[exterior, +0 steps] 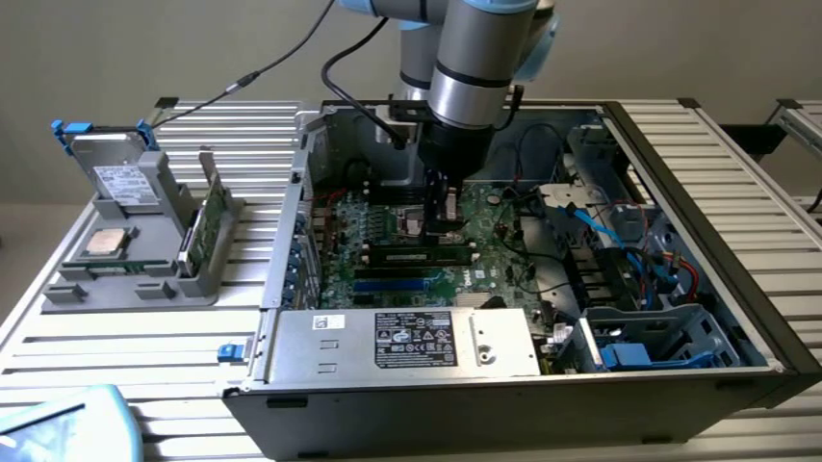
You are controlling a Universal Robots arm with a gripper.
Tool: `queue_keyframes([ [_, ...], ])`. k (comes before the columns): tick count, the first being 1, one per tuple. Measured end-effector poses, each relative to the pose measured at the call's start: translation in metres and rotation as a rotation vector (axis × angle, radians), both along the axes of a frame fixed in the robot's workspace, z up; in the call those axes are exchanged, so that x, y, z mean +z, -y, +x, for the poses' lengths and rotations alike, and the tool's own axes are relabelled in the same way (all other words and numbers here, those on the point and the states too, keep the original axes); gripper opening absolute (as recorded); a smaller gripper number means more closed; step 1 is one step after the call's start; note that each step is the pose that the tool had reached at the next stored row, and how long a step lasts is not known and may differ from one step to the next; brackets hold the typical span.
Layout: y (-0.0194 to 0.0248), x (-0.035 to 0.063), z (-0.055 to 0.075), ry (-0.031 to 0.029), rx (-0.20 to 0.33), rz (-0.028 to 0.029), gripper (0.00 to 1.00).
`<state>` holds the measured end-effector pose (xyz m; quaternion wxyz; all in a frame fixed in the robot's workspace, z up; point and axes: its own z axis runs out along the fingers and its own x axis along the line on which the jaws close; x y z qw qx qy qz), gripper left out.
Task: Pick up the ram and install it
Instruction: 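Press down the ram until it locks into place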
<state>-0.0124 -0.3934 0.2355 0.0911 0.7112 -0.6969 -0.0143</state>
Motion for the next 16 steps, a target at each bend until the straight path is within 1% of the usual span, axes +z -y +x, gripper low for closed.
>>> queue_keyframes([
  [5, 0.0, 0.0005, 0.019, 0.0, 0.0, 0.0001, 0.1],
  [7, 0.0, 0.0006, 0.023, 0.0, 0.0, 0.0001, 0.1],
  [9, 0.0, 0.0004, 0.024, 0.0, 0.0, 0.0002, 0.1],
  [16, -0.0003, -0.0074, 0.024, 0.0, 0.0, 0.0001, 0.1],
])
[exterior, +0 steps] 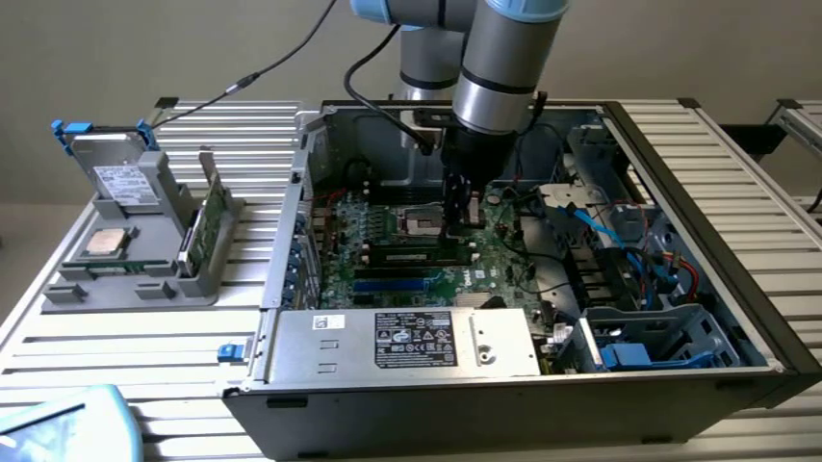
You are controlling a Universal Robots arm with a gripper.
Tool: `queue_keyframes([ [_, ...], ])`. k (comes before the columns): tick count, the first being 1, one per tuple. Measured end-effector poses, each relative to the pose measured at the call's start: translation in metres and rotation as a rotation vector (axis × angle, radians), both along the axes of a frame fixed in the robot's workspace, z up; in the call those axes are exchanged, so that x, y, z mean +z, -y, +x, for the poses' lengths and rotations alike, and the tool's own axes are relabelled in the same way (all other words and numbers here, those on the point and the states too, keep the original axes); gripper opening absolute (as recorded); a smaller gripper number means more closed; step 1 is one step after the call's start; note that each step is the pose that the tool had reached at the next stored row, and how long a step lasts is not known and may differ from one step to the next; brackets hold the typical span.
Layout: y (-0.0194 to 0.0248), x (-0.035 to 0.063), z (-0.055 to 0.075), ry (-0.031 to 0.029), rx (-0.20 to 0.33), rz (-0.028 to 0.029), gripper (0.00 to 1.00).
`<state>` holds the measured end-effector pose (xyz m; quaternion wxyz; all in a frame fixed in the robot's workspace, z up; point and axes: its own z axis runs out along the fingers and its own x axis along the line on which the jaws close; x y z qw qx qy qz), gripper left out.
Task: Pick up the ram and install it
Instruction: 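Press down the ram until it locks into place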
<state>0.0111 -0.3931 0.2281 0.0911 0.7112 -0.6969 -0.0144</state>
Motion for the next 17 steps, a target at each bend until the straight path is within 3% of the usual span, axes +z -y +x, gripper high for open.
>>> queue_keyframes([
  [8, -0.0006, -0.0047, 0.0, -0.0001, 0.0, 0.0, 0.1],
  [11, -0.0008, 0.0025, -0.001, 0.0003, 0.0, 0.0004, 0.1],
  [17, -0.0007, 0.0058, -0.018, 0.0043, 0.0, -0.0002, 0.1],
])
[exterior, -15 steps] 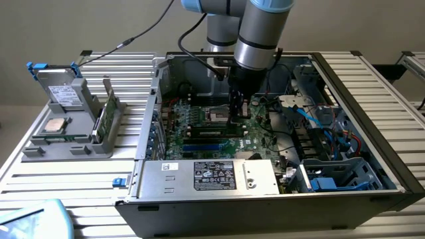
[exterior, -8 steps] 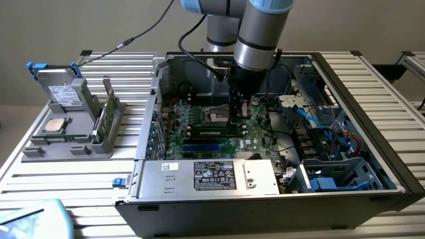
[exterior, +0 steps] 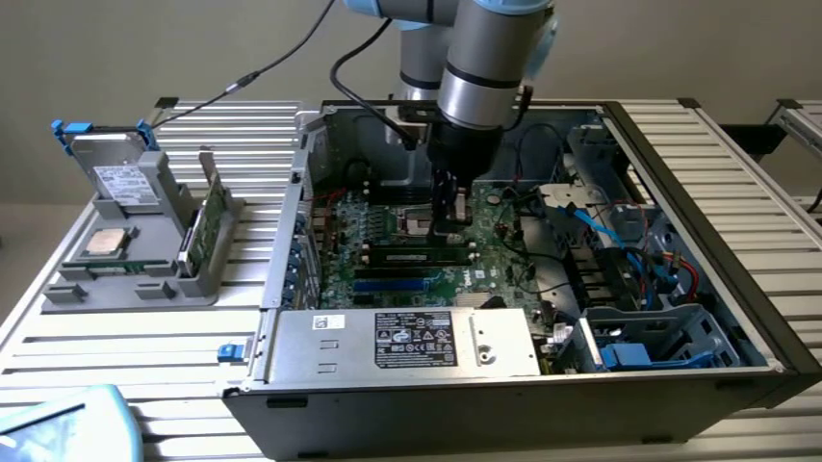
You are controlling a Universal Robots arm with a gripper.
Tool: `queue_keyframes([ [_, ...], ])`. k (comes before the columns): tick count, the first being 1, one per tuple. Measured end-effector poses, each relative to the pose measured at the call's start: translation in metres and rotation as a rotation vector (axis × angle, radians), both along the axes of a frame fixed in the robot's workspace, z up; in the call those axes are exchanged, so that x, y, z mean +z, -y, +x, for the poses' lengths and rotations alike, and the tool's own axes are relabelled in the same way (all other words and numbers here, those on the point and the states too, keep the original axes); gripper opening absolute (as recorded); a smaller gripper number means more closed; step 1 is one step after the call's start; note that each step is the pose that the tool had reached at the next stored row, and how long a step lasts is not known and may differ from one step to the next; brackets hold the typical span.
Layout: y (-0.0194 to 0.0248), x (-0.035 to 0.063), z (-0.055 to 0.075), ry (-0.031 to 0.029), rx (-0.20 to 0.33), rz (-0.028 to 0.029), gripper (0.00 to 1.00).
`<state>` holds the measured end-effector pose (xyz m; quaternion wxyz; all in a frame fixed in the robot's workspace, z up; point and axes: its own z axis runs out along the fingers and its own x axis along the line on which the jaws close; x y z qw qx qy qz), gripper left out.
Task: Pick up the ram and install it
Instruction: 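Press down the ram until it locks into place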
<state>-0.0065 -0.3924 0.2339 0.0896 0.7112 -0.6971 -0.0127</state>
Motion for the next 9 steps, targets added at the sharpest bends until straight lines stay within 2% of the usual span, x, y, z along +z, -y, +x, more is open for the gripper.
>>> queue_keyframes([
  [9, -0.0004, 0.0, -0.032, 0.0122, 0.0, -0.0012, 0.1],
])
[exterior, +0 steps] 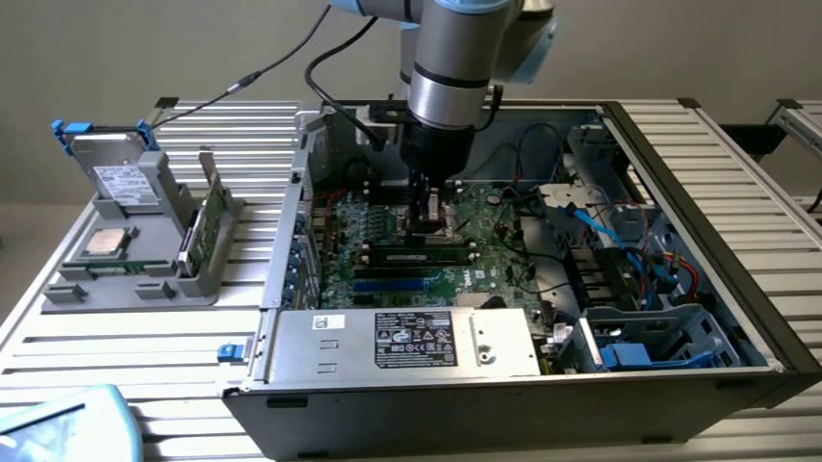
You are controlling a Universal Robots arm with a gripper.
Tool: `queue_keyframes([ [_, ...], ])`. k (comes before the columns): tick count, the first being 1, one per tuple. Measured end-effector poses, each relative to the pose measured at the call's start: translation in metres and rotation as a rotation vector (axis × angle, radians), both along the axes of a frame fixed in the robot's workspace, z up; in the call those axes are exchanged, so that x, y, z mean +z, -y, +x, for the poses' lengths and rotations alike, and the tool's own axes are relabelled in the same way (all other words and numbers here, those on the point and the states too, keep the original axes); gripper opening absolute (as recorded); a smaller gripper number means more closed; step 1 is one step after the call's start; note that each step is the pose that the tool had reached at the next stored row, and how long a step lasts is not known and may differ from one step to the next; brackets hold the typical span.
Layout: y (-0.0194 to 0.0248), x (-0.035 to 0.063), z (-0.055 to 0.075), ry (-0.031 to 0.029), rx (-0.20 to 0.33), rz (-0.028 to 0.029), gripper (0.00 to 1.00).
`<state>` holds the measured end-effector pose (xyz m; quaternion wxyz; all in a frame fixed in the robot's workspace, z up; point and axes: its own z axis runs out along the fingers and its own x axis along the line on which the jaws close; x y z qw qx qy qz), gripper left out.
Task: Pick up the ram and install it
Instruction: 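Press down the ram until it locks into place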
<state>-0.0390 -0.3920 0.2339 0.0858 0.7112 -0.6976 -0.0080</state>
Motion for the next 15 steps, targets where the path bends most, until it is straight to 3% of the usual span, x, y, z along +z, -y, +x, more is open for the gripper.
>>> queue_keyframes([
  [11, -0.0011, -0.0106, -0.002, 0.0012, 0.0, -0.0002, 0.1],
  [15, -0.0014, 0.0024, -0.002, 0.0007, 0.0, 0.0, 0.1],
])
